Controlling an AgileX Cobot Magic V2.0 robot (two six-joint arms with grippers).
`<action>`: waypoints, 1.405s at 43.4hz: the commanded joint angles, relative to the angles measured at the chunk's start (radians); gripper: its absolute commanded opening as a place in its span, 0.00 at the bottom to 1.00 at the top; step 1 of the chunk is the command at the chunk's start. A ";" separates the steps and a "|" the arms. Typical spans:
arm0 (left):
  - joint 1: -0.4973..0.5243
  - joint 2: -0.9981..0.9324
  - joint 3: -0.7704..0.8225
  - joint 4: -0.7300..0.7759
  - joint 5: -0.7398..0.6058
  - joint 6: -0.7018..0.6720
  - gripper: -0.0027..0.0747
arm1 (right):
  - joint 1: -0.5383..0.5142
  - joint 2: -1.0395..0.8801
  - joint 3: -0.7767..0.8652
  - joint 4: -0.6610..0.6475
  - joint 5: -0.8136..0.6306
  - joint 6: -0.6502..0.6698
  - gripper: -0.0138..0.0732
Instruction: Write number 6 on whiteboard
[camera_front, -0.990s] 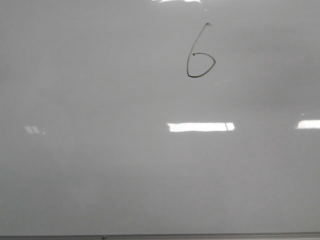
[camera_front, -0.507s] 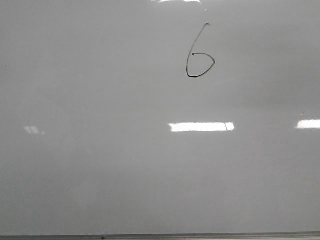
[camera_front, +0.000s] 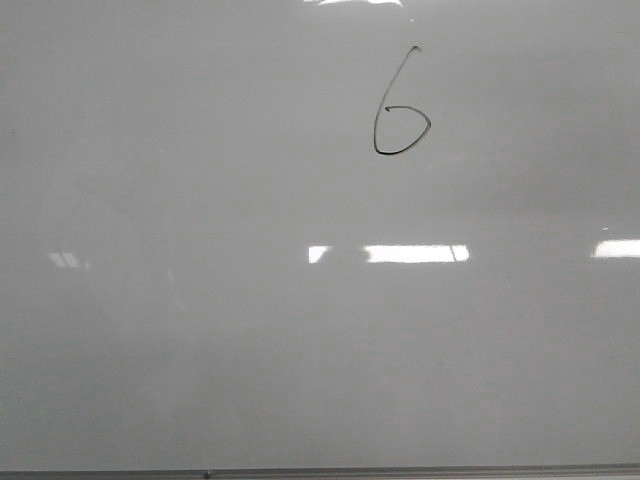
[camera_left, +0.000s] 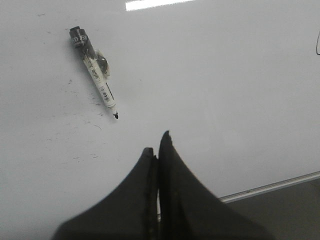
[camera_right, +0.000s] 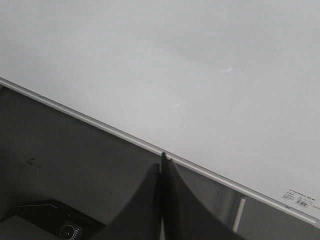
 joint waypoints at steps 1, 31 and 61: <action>-0.002 0.005 -0.034 -0.023 -0.071 -0.010 0.01 | -0.004 0.005 -0.023 -0.008 -0.064 0.002 0.08; -0.036 -0.263 0.254 -0.010 -0.382 -0.010 0.01 | -0.004 0.005 -0.023 -0.008 -0.064 0.002 0.08; -0.036 -0.618 0.871 0.261 -0.945 -0.227 0.01 | -0.004 0.005 -0.023 -0.008 -0.064 0.002 0.08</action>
